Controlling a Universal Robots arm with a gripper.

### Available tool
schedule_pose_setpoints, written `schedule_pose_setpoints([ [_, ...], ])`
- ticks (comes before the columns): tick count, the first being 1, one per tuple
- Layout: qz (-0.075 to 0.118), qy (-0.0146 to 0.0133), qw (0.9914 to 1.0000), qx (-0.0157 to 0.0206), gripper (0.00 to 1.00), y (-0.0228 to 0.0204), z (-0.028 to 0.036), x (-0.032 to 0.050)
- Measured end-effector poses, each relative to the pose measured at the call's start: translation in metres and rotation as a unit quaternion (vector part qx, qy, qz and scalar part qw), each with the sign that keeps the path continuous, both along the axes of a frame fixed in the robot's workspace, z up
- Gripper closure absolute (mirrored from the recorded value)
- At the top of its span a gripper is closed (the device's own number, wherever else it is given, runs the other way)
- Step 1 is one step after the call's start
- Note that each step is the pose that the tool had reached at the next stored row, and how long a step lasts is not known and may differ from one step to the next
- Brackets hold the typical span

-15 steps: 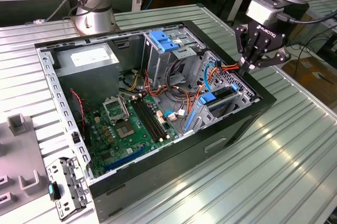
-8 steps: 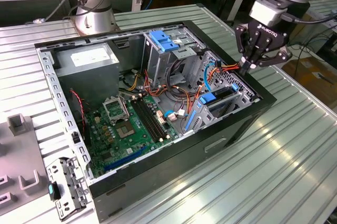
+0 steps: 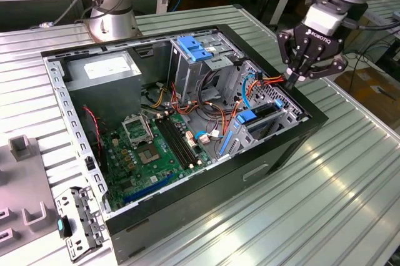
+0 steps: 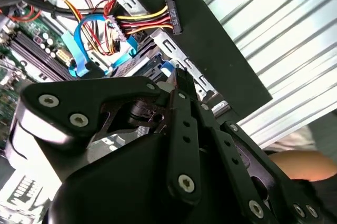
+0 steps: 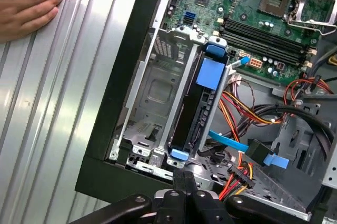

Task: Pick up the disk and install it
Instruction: 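Insert the first disk wire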

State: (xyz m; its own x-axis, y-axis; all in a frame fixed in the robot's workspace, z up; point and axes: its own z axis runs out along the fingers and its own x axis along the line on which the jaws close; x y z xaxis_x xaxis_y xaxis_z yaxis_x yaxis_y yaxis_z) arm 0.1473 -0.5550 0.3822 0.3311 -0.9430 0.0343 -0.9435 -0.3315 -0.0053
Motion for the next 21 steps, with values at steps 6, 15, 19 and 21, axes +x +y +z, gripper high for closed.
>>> schedule_pose_setpoints([
  [6, 0.025, 0.0002, 0.99969, -0.0009, 0.89, 0.0066, 0.0000, 0.0035],
  [15, 0.119, 0.0012, 0.99288, -0.0016, 0.89, 0.0305, -0.0026, 0.0195],
  [19, 0.119, 0.0012, 0.99284, -0.0016, 0.89, 0.0305, -0.0026, 0.0194],
  [21, 0.119, 0.0012, 0.99284, -0.0016, 0.89, 0.0305, -0.0026, 0.0194],
])
